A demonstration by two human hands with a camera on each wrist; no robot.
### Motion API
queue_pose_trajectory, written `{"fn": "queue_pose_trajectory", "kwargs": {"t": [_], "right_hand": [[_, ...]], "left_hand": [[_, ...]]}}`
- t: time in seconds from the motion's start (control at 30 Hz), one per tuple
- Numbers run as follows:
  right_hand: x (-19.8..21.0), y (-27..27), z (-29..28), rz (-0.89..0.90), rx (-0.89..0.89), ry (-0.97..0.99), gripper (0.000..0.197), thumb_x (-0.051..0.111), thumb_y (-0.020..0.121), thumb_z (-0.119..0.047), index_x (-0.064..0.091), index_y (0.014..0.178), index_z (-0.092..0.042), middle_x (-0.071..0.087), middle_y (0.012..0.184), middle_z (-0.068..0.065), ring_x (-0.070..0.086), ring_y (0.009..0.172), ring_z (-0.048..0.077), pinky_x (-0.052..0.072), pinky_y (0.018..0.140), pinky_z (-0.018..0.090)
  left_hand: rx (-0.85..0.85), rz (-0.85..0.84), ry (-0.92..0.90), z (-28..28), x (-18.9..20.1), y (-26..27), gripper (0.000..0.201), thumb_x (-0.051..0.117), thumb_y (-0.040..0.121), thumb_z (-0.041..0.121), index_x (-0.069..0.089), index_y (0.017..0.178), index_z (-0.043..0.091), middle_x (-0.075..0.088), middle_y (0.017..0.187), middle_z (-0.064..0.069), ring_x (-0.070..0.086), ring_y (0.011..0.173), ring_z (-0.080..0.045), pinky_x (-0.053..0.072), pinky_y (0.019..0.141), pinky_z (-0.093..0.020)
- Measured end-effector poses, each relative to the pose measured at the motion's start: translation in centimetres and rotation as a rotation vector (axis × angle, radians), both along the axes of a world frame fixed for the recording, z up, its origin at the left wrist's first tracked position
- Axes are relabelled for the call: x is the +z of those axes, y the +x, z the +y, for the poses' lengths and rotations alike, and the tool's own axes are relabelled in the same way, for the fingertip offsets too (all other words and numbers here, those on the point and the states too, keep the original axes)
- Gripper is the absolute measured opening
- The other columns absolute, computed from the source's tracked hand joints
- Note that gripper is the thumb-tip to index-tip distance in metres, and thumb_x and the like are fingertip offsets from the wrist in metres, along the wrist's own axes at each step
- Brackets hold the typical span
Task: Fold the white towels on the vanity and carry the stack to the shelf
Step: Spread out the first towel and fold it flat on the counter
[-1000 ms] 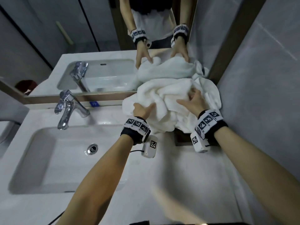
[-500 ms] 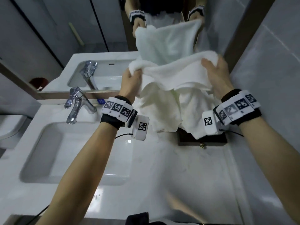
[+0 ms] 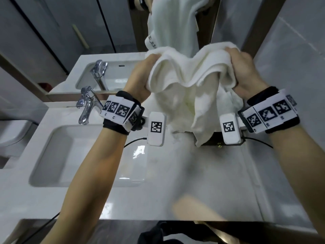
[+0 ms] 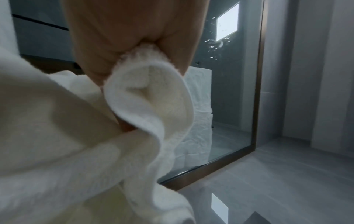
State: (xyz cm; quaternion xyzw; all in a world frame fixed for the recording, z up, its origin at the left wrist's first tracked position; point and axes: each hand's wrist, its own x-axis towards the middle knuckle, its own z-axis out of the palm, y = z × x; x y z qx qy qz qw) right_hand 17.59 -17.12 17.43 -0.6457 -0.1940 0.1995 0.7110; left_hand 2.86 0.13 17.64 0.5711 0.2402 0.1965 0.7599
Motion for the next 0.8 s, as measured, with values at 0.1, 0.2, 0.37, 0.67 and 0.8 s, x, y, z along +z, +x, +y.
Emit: {"fn": "queue_pose_trajectory", "kwargs": {"t": [0.1,0.2,0.37,0.67,0.8], "right_hand": [[-2.8,0.9,0.1,0.081,-0.051,-0.085,0.021,0.044,0.097,-0.022,0.060,0.101,-0.011,0.067,0.088,-0.003,0.066,0.074,0.005,0.054,0.061,0.021],[-6.5,1.9,0.1,0.153,-0.118,-0.172,0.042,0.045,0.095,-0.018,0.040,0.135,-0.006,0.060,0.115,0.004,0.061,0.092,0.013,0.053,0.073,0.026],[-11.5,1.3,-1.4,-0.225,0.121,-0.542,0.059,0.042,0.095,-0.011,0.018,0.148,-0.015,0.030,0.149,0.008,0.032,0.133,0.016,0.028,0.103,0.022],[-14.3,-2.8,-3.2,-0.836,0.393,-0.615,0.057,0.044,0.063,0.020,0.066,0.108,-0.008,0.056,0.119,0.012,0.046,0.116,0.030,0.032,0.104,0.027],[-15.3,-4.1,-1.6,-1.231,0.755,-0.974,0.076,0.053,0.069,0.015,0.045,0.135,-0.021,0.032,0.152,-0.002,0.023,0.139,0.027,0.027,0.107,0.041]], "left_hand": [[-0.068,-0.020,-0.147,-0.2,-2.3,0.3,0.027,0.050,0.093,0.024,0.057,0.113,0.008,0.061,0.100,-0.013,0.060,0.091,-0.024,0.051,0.075,-0.037],[-0.008,0.050,-0.253,-0.6,-5.9,1.3,0.028,0.051,0.090,0.033,0.055,0.107,0.011,0.057,0.093,-0.006,0.055,0.089,-0.019,0.048,0.079,-0.032],[-0.007,0.472,0.191,-1.1,-12.9,2.2,0.072,0.060,0.089,0.030,0.022,0.147,0.012,0.030,0.152,-0.008,0.034,0.136,-0.025,0.033,0.106,-0.036],[0.004,0.816,0.754,-2.5,-19.8,-0.3,0.071,0.073,0.076,0.033,0.037,0.131,0.007,0.039,0.133,-0.014,0.043,0.121,-0.033,0.040,0.102,-0.042],[0.027,0.951,0.894,-3.9,-20.9,0.0,0.075,0.073,0.075,0.031,0.031,0.130,0.002,0.034,0.130,-0.015,0.037,0.121,-0.035,0.041,0.093,-0.044]]}}
